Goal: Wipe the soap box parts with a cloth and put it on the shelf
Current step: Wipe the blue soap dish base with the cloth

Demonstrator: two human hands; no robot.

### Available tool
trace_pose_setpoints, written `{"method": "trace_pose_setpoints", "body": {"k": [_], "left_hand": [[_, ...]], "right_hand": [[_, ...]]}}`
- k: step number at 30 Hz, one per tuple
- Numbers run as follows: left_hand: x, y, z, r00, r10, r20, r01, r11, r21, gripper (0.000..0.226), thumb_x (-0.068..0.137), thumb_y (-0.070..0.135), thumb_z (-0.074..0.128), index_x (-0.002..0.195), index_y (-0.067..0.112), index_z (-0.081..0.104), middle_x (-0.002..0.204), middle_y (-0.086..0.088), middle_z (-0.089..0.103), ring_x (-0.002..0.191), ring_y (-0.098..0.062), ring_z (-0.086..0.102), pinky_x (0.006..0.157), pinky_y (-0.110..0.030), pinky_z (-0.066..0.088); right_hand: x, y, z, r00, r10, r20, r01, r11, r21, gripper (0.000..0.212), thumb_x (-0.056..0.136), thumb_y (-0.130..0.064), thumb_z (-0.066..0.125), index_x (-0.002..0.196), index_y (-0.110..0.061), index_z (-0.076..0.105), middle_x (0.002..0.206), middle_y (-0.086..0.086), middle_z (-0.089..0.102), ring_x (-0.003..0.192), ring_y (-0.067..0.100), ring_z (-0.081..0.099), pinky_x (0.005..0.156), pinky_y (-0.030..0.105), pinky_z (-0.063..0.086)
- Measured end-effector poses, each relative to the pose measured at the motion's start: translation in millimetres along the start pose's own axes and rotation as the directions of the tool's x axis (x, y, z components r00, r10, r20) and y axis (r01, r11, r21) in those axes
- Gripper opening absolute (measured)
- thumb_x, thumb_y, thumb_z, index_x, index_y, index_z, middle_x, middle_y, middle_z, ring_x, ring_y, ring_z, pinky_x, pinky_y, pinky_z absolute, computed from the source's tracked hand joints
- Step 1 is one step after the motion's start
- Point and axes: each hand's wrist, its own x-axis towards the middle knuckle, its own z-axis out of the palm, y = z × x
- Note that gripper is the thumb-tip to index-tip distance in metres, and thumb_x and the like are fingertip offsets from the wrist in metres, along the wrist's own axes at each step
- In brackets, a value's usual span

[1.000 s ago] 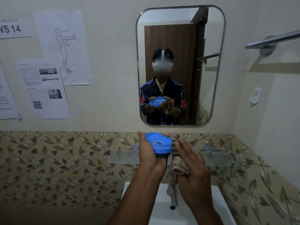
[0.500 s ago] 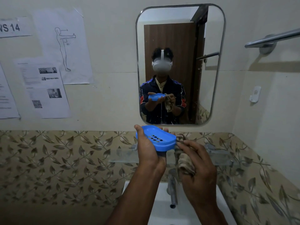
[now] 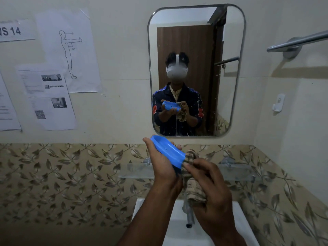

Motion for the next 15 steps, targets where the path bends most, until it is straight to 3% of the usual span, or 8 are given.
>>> {"method": "trace_pose_setpoints", "body": {"k": [4,6,8,11,13,15], "left_hand": [[-3.9,-1.0,0.6,0.982,0.189,0.017,-0.189,0.965,0.179,0.042,0.096,0.061,0.039,0.122,0.029,0.048,0.106,-0.006,0.049,0.091,-0.023,0.052,0.076,-0.033,0.051],[0.1,-4.1,-2.1,0.960,0.268,0.078,-0.279,0.923,0.265,0.044,0.095,0.066,0.039,0.122,0.031,0.044,0.122,-0.012,0.046,0.104,-0.031,0.050,0.084,-0.036,0.046],[6.8,-5.5,-4.2,0.942,0.312,0.121,-0.334,0.888,0.316,0.050,0.088,0.073,0.038,0.116,0.032,0.045,0.117,-0.012,0.045,0.098,-0.033,0.047,0.082,-0.039,0.044],[13.1,-20.8,-19.4,0.944,0.199,0.264,-0.286,0.891,0.354,0.068,0.081,0.084,0.041,0.115,0.025,0.046,0.099,-0.011,0.043,0.085,-0.030,0.043,0.084,-0.049,0.037],[11.3,-37.3,-34.8,0.953,0.102,0.286,-0.242,0.824,0.512,0.078,0.083,0.083,0.041,0.135,0.025,0.049,0.127,-0.003,0.057,0.115,-0.025,0.057,0.105,-0.051,0.040],[10.3,-45.1,-44.1,0.957,0.087,0.278,-0.241,0.770,0.590,0.078,0.089,0.077,0.040,0.148,0.026,0.042,0.150,-0.007,0.048,0.139,-0.025,0.045,0.115,-0.052,0.035]], "right_hand": [[0.3,0.4,-1.5,0.999,-0.029,0.035,0.031,0.998,-0.046,0.054,0.076,0.004,0.053,0.128,-0.004,0.063,0.133,0.007,0.051,0.128,0.018,0.051,0.103,0.027,0.045],[6.5,-1.2,-2.6,0.996,-0.047,0.075,0.052,0.997,-0.059,0.053,0.077,-0.004,0.050,0.128,-0.005,0.064,0.134,0.007,0.055,0.128,0.018,0.051,0.104,0.029,0.046],[16.1,-2.1,-2.9,0.993,-0.041,0.107,0.048,0.997,-0.063,0.051,0.076,-0.008,0.050,0.125,-0.003,0.065,0.131,0.009,0.061,0.124,0.019,0.056,0.102,0.034,0.049],[33.5,-6.8,-3.8,0.997,-0.013,0.079,0.016,0.999,-0.042,0.045,0.074,-0.004,0.059,0.119,-0.002,0.068,0.121,0.009,0.065,0.114,0.020,0.062,0.095,0.034,0.052],[43.6,-9.4,-5.2,0.999,0.012,0.038,-0.010,0.999,-0.041,0.045,0.069,0.002,0.068,0.114,-0.004,0.070,0.115,0.009,0.066,0.107,0.019,0.063,0.093,0.029,0.052],[48.0,-13.3,-5.7,0.999,0.023,0.035,-0.022,0.999,-0.039,0.046,0.068,0.000,0.067,0.113,-0.006,0.070,0.116,0.006,0.066,0.108,0.019,0.062,0.095,0.029,0.050]]}}
